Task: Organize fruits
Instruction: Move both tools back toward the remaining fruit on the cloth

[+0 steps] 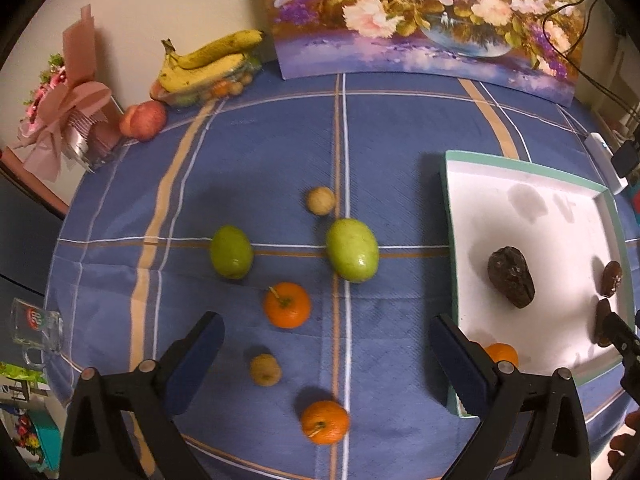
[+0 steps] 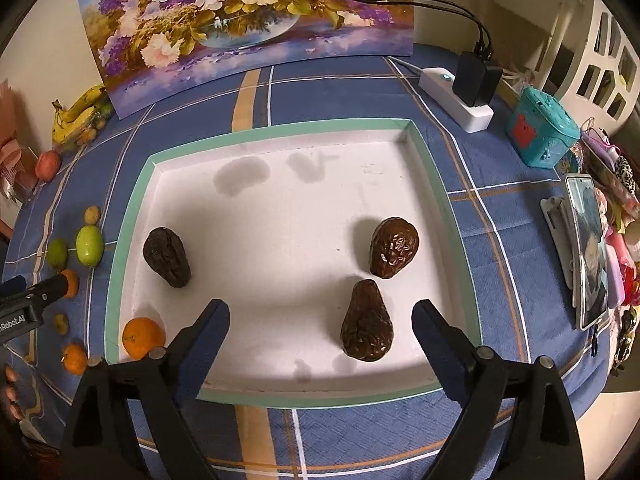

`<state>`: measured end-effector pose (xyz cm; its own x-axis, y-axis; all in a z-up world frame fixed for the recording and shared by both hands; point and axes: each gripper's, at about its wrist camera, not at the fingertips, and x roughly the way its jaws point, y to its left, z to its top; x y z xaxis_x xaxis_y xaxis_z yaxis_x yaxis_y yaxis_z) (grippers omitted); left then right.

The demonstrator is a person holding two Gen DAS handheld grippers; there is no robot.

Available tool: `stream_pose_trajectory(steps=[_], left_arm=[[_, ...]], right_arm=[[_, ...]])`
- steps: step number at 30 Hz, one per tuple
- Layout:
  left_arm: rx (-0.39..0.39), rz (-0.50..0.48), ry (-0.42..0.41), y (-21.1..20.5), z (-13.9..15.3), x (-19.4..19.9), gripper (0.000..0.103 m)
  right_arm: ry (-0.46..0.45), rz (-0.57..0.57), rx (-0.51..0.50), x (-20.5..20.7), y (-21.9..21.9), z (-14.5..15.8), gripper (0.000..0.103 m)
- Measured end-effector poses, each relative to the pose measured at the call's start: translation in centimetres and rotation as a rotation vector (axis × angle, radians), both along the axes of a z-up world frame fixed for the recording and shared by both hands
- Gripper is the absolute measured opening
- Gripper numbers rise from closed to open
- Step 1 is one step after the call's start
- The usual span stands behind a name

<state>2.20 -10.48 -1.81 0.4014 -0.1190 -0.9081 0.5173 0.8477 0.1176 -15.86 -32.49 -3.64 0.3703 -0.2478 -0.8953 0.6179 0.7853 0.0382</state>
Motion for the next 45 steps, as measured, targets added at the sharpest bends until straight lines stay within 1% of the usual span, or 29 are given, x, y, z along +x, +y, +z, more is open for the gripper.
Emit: stream_pose_trajectory(steps=[6,9,16,23,27,30,33,37,41,43,45], left_arm=[[0.002,-0.036,-0.036,1.4,1.2,0.2,0.103],[0.017,-0.021,-0.068,2.7,1.8,0.6,0.103],[0.005,0.020,-0.105,5.7,3.1,1.9,0.103],[-0.021,0.100,-0.115,9.2,3.8,3.6,0.103],[-0.034,0.145,-0.118,10.9,4.2,4.4,0.103],[-0.071,0.197,-0.103,12.2,4.4,5.0,0.103],[-0.103,0.221,-0.082,13.1,4.4,5.3,0.103],[-0.106,0.206,-0.038,13.2,3.5,5.5,0.103],[-0.100,0.209,0.017,13.1,1.9,6.0,0.103],[-0.093,0.214,0.051,13.1,1.0,6.3,0.103],[-0.085,0.221,0.080,13.1,0.2,6.6,0.103]], right_arm=[[-0.003,0.025,0.006,0.8,0.8,0.2,0.093],[-0.002,0.042,0.003,1.3,1.4,0.4,0.093],[-0.084,0.062,0.043,3.0,3.3,1.4,0.093],[-0.181,0.137,0.054,5.4,7.0,3.1,0.093],[-0.221,0.183,0.058,6.7,9.0,3.8,0.093],[-0.245,0.216,0.062,7.7,10.6,4.2,0.093],[-0.242,0.262,0.057,8.7,12.3,4.4,0.093],[-0.218,0.322,0.074,9.8,14.7,3.9,0.093],[-0.151,0.394,0.082,11.0,17.4,2.5,0.091],[-0.114,0.424,0.087,11.4,18.3,1.7,0.087],[-0.069,0.455,0.095,11.7,19.2,0.7,0.086]])
